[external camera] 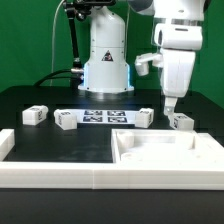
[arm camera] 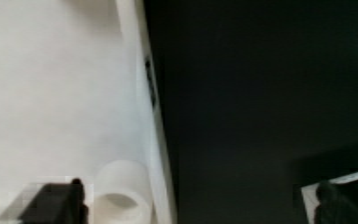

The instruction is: Assemble one leg

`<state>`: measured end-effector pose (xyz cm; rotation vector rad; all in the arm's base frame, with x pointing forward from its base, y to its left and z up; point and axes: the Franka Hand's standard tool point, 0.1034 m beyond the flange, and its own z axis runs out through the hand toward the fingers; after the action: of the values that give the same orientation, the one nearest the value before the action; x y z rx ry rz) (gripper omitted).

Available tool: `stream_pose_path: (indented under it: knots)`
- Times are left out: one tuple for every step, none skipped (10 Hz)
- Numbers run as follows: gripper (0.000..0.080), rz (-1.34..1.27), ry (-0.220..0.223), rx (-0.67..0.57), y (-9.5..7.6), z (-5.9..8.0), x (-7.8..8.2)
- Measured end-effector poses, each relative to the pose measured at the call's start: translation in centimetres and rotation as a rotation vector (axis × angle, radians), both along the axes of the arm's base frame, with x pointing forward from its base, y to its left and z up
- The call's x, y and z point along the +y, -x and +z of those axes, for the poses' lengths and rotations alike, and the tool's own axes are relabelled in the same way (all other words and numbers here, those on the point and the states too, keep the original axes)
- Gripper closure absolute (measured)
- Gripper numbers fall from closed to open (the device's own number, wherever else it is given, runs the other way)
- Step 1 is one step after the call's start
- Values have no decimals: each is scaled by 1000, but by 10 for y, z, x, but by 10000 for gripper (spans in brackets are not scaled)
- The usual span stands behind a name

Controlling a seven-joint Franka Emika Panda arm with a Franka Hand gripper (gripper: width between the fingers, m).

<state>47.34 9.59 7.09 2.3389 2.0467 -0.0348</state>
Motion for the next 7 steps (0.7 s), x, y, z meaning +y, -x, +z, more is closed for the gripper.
stream_pose_path:
  knots:
    - [150,-33,-2,2,1,-2,0]
    - [150,-124,-3,-1,1,-2,0]
    - [150,-190,-3,-3,1,-2,1]
    - [150,-267,-7,-9,1,-3,1]
    - [150,-386,-20,-23,6,-6,5]
    - [150,-505,-33,-35,10,-8,11]
    - [150,-615,-40,-38,14,-11,17]
